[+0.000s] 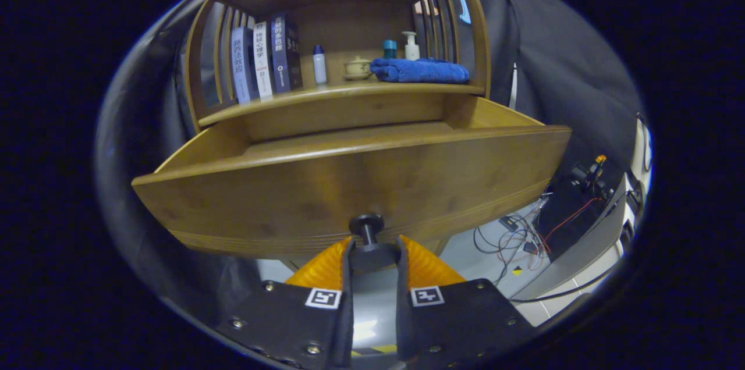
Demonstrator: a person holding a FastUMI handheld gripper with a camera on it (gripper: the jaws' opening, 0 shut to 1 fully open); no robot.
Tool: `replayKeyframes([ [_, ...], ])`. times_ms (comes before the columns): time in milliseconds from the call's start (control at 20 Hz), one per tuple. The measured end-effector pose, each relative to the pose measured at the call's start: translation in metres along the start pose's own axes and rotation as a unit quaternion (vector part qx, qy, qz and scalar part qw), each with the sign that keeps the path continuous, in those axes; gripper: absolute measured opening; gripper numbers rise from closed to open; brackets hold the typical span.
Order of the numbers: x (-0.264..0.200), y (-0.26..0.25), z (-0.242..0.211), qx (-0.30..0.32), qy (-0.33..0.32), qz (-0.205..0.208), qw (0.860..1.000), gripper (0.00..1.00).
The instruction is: Pull open the drawer, take out the items inside it, and place them on the countertop above the cabinet.
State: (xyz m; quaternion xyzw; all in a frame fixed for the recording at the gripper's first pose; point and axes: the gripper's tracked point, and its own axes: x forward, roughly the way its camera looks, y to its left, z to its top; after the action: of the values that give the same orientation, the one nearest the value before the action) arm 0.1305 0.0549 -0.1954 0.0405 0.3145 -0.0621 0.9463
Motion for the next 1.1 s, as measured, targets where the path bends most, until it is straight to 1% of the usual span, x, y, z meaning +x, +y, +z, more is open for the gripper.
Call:
replayKeyframes([
  [500,0.001,0.000,0.001,-0.002,-0.010,0.007,1.000,0.29],
  [550,0.000,0.001,0.001,0.001,-0.013,0.013,1.000,0.35],
  [600,-0.001,0.004,0.002,0.008,-0.017,0.019,1.000,0.39],
  [700,-0.005,0.013,0.011,0.026,-0.037,0.046,0.998,0.48],
  [750,-0.006,0.014,0.014,0.031,-0.042,0.051,0.997,0.53],
  [850,-0.010,0.012,0.020,0.034,-0.060,0.054,0.996,0.63],
  [900,-0.011,0.008,0.023,0.039,-0.068,0.048,0.996,0.68],
  [1100,-0.020,0.012,0.037,0.058,-0.099,0.064,0.991,0.67],
])
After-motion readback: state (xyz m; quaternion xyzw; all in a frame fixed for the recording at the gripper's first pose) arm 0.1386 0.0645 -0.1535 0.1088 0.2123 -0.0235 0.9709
